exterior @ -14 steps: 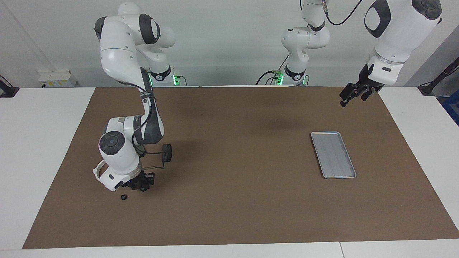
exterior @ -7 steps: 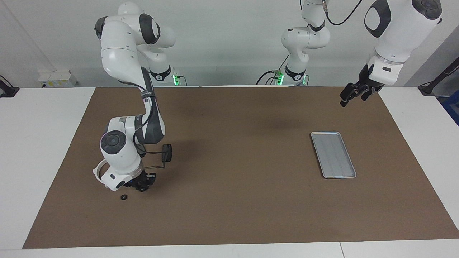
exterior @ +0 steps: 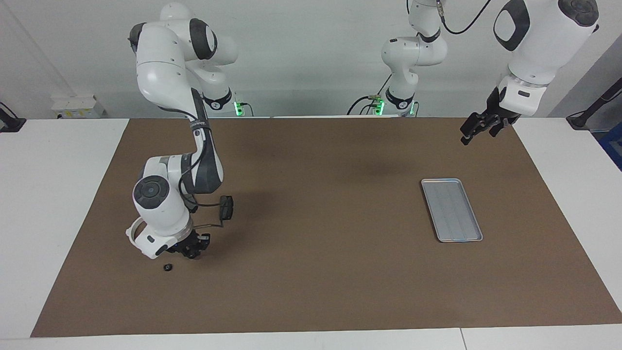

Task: Pick bearing gear from pile to tray
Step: 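Carry the black bearing with the right gripper toward the table center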

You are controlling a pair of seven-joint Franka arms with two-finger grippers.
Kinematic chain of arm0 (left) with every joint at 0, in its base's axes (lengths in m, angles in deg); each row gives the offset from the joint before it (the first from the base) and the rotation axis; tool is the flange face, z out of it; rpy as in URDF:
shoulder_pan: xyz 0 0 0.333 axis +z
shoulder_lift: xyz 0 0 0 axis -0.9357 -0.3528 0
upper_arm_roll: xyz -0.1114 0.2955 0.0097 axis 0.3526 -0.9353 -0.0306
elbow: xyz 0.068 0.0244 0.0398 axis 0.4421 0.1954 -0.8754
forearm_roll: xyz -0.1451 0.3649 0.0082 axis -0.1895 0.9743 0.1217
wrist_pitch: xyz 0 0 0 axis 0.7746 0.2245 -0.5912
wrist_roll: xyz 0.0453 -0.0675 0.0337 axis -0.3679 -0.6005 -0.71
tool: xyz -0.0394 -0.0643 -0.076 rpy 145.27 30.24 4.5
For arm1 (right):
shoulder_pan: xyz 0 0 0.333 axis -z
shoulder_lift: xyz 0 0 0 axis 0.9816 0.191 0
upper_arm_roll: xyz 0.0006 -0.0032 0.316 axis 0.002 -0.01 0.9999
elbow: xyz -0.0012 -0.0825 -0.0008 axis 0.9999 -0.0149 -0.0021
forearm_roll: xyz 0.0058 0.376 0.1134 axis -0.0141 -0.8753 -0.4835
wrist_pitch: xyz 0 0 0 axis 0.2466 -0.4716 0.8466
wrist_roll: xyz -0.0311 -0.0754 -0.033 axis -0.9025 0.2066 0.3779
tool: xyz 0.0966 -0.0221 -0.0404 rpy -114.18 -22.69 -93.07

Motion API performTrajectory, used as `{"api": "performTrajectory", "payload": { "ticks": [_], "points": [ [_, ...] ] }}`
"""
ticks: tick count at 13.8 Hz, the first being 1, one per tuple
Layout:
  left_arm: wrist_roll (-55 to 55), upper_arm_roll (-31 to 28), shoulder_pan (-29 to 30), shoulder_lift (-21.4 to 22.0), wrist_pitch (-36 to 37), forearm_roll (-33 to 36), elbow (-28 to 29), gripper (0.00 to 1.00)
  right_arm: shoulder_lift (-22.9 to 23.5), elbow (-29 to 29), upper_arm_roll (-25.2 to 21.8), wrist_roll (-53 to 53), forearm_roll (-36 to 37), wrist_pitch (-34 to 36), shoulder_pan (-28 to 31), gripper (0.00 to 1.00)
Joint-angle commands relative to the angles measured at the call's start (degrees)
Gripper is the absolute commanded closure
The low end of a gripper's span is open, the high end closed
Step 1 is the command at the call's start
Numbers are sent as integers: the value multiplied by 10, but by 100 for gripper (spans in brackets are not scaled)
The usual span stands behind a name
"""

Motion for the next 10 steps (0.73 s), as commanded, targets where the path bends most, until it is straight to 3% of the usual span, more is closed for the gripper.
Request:
{"api": "performTrajectory", "payload": {
  "ticks": [1, 10],
  "points": [
    [1, -6, -6, 5, 12, -5, -4, 0, -21, -54, 17, -75, -18, 89, -26, 88],
    [1, -6, -6, 5, 12, -5, -4, 0, -21, -84, 41, -492, -44, 79, -188, 92]
  ]
}}
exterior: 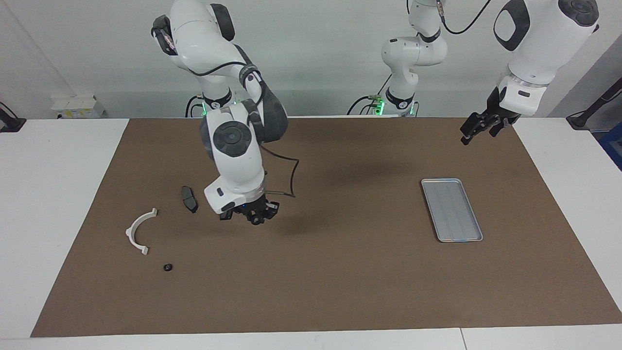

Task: Pick bearing gear from pile to tray
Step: 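Carry the black bearing with the right gripper toward the table center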

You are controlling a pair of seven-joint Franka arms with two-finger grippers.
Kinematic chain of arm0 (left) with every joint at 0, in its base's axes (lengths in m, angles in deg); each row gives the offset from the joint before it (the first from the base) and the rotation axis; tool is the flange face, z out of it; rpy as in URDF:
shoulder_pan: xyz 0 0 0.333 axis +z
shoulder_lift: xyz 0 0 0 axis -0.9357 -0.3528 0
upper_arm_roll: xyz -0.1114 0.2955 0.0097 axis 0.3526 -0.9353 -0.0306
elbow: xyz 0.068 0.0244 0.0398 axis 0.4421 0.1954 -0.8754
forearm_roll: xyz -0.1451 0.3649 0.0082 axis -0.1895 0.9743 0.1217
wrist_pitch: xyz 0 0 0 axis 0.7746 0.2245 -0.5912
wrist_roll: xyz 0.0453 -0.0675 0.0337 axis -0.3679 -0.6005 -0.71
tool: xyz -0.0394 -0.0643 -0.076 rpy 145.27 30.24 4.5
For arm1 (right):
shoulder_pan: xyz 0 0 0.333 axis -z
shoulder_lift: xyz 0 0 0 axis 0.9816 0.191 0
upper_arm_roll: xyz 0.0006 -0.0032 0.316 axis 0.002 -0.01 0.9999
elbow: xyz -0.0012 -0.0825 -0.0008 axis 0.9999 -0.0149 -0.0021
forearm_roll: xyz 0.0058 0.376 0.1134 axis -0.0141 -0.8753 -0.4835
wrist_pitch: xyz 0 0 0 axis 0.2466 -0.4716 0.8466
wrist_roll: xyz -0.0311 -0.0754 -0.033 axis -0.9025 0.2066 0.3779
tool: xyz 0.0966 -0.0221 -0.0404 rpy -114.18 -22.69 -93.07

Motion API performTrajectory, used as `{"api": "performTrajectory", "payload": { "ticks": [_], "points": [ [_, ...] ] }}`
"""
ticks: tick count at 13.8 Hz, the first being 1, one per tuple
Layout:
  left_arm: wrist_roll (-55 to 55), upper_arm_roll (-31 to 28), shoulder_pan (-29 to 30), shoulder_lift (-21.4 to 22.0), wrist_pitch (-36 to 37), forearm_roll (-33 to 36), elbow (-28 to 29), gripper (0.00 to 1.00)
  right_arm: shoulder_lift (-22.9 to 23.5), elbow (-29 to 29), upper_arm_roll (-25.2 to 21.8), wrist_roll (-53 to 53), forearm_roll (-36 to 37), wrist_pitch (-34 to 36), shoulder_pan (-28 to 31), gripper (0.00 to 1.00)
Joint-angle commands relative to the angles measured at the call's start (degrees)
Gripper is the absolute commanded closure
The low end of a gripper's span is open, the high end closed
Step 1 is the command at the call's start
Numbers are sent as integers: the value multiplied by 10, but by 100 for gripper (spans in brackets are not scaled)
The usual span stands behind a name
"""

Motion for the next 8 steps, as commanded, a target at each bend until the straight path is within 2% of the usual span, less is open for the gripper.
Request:
{"api": "performTrajectory", "payload": {
  "ticks": [1, 4, 8],
  "points": [
    [1, -6, -6, 5, 12, -5, -4, 0, 20, -27, 9, -121, -7, -8, -43, 92],
    [1, -6, -6, 5, 12, -5, -4, 0, 35, -30, 8, -220, -6, -30, -95, 92],
    [1, -6, -6, 5, 12, -5, -4, 0, 58, -36, 9, -301, -6, -50, -130, 92]
  ]
}}
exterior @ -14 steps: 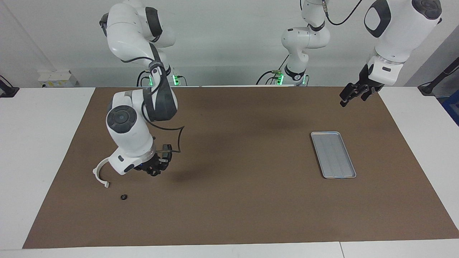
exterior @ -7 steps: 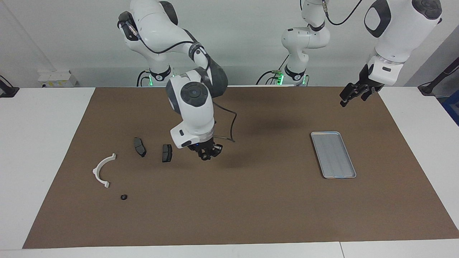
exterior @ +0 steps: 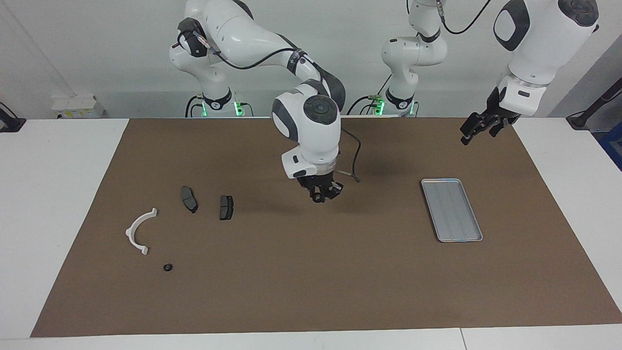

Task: Pick bearing gear from pile to tray
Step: 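Carry the black bearing with the right gripper toward the table center, then grasp the bearing with the left gripper while the right gripper withdraws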

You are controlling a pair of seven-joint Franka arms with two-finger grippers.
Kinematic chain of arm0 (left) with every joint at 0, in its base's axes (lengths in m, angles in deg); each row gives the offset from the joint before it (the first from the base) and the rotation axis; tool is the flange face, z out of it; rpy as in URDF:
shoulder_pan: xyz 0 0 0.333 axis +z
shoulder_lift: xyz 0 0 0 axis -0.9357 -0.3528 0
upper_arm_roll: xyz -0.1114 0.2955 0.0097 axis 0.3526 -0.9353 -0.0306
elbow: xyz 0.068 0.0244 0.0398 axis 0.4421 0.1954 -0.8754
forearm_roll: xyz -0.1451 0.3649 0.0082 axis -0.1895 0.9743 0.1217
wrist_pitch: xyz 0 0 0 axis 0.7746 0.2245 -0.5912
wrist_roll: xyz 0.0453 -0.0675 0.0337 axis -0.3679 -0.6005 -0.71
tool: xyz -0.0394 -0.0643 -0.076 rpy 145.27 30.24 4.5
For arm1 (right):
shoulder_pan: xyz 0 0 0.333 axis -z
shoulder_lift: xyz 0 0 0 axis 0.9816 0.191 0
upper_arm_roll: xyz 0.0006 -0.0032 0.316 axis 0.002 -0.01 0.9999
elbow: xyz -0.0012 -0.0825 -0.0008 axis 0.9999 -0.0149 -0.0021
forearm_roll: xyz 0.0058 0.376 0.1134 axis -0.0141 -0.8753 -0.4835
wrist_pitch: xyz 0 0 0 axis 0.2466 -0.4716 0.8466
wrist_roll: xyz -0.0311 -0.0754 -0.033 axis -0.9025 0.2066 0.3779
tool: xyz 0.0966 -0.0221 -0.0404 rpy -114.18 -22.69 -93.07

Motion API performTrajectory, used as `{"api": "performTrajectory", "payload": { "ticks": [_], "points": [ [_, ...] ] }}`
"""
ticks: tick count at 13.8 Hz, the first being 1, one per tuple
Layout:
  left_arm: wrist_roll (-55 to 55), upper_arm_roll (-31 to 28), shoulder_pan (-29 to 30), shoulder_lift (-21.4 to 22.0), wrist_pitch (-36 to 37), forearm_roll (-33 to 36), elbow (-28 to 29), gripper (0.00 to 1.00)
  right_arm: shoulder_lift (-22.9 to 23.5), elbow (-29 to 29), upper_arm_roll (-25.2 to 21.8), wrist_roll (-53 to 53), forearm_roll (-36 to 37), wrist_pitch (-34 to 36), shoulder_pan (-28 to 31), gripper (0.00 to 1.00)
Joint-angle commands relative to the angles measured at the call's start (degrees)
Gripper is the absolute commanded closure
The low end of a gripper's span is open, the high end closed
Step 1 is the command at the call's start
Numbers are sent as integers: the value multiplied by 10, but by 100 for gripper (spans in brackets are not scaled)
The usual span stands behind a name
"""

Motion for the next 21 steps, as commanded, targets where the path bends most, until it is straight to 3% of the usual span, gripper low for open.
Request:
{"api": "performTrajectory", "payload": {
  "ticks": [1, 14, 16, 17, 18, 19, 21],
  "points": [
    [1, -6, -6, 5, 12, -5, -4, 0, 28, -23, 1, -44, -5, -6, -15, 92],
    [1, -6, -6, 5, 12, -5, -4, 0, 114, -23, -1, -100, 26, -77, -56, 94],
    [1, -6, -6, 5, 12, -5, -4, 0, 118, -23, -1, -103, 29, -77, -56, 89],
    [1, -6, -6, 5, 12, -5, -3, 0, 118, -23, 0, -103, 36, -77, -55, 68],
    [1, -6, -6, 5, 12, -5, -4, 0, 117, -23, 0, -102, 40, -77, -54, 25],
    [1, -6, -6, 5, 12, -5, -4, 0, 111, -23, -1, -95, 40, -75, -46, 0],
    [1, -6, -6, 5, 12, -5, -4, 0, 82, -24, -2, -58, 38, -64, -25, 0]
  ]
}}
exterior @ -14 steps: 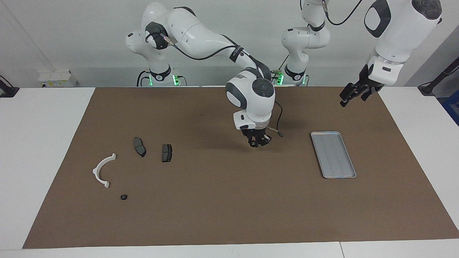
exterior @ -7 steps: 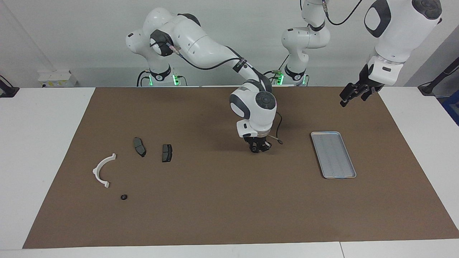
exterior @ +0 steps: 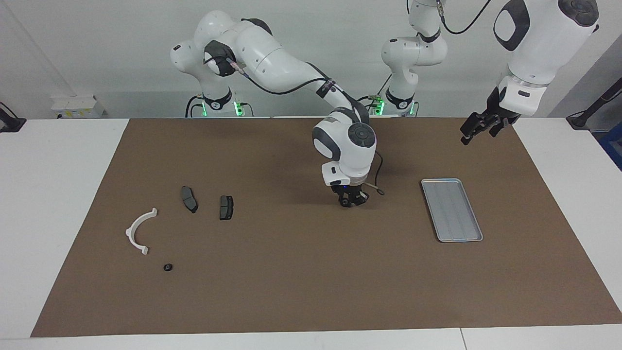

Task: Pick bearing gear from pile to tray
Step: 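Grasp the bearing with the left gripper while the right gripper withdraws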

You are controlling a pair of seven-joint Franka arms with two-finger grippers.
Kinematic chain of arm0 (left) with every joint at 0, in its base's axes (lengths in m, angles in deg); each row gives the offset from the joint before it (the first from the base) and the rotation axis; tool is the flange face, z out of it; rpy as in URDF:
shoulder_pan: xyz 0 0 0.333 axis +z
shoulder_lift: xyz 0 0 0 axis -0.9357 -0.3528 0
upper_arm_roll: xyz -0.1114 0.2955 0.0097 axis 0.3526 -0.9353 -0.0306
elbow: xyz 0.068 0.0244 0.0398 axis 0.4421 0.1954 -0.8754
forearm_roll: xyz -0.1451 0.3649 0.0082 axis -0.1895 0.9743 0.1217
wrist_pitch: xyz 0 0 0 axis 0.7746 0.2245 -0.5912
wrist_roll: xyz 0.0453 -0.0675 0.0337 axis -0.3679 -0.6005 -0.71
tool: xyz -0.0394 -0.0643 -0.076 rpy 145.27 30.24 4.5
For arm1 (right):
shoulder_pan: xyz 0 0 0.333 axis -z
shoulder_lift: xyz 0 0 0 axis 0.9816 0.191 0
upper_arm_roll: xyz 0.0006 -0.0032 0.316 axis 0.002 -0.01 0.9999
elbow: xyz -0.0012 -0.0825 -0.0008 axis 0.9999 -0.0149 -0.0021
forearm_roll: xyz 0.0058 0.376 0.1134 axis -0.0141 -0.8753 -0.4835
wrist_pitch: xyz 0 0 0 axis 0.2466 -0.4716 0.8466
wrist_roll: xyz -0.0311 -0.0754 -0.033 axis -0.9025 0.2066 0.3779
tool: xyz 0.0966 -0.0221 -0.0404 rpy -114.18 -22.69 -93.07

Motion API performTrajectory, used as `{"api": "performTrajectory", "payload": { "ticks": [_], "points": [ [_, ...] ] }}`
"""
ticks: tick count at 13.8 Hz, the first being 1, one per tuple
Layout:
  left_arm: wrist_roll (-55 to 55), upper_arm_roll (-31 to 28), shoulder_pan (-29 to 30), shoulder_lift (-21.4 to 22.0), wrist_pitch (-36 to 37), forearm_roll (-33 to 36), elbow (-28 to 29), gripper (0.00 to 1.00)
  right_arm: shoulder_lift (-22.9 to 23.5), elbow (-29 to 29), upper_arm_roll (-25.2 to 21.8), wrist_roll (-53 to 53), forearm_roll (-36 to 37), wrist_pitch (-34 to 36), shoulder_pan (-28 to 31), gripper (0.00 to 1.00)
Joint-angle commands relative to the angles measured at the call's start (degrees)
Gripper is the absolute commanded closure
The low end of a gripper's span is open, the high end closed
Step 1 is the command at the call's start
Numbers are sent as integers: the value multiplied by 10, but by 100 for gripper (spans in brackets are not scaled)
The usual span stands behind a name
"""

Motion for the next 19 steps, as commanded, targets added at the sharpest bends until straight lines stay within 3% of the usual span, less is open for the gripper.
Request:
{"api": "performTrajectory", "payload": {
  "ticks": [1, 6, 10, 13, 16, 19],
  "points": [
    [1, -6, -6, 5, 12, -5, -4, 0, -34, -11, 6, 62, 1, 17, 42, 0],
    [1, -6, -6, 6, 20, -5, -3, 0, -97, -11, 5, 299, -32, 104, 140, 0],
    [-10, 1, -11, 8, -8, -5, 9, 0, -99, -4, 3, 505, -28, 114, 241, 0],
    [-124, 6, -70, 9, -77, -6, 49, 0, -92, 19, 3, 650, -24, 104, 305, 0],
    [-167, 6, -138, -42, -121, -4, 48, 0, -87, 34, 3, 756, -8, 76, 356, 0],
    [-267, 6, -195, -110, -216, -1, 50, 0, -79, 66, 3, 817, 28, 18, 385, 0]
  ]
}}
